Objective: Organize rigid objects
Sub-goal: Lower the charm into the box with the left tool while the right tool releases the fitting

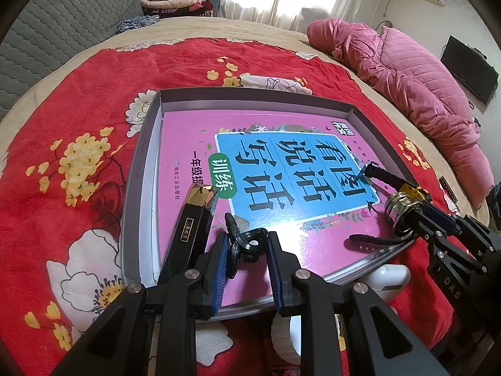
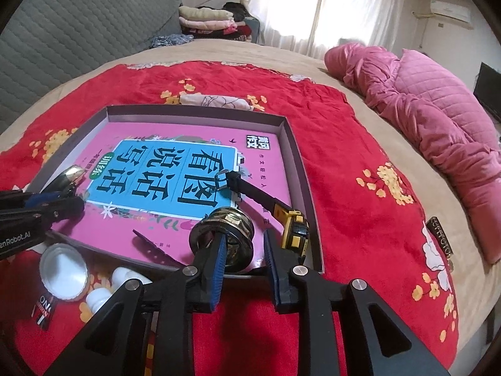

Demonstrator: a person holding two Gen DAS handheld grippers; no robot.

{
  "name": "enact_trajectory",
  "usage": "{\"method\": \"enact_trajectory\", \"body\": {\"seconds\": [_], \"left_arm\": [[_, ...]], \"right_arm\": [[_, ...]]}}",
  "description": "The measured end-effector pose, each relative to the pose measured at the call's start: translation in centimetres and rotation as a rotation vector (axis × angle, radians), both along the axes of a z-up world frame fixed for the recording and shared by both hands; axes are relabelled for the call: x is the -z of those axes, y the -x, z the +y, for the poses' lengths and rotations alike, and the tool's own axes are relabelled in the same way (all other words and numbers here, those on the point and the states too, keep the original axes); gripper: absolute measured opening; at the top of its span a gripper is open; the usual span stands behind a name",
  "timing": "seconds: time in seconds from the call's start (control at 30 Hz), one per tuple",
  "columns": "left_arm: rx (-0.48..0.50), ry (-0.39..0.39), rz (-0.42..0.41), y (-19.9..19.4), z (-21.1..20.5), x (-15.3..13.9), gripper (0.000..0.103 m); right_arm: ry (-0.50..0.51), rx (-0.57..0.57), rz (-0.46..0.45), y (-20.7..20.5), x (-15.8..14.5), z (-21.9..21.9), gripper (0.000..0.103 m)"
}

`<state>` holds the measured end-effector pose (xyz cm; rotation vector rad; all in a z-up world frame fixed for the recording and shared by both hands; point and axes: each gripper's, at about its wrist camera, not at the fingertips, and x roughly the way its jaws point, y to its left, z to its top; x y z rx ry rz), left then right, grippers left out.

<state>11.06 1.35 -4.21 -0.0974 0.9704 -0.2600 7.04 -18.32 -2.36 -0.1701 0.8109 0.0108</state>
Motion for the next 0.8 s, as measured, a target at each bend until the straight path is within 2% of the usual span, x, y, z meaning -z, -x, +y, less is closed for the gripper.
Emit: {"method": "enact_trajectory", "body": {"seconds": [0.2, 0.8], "left_arm": [[0.000, -0.002, 0.000, 0.0, 0.0, 0.1, 0.024], [0.013, -0.022, -0.002, 0.4, -0.1, 0.2, 0.025]], "right_arm": [[-0.004, -0.012, -0.009, 0.7, -0.5, 0.0, 0.037], [-0.013, -0.006, -0.033, 2.6, -1.3, -0.6, 0.040]]}}
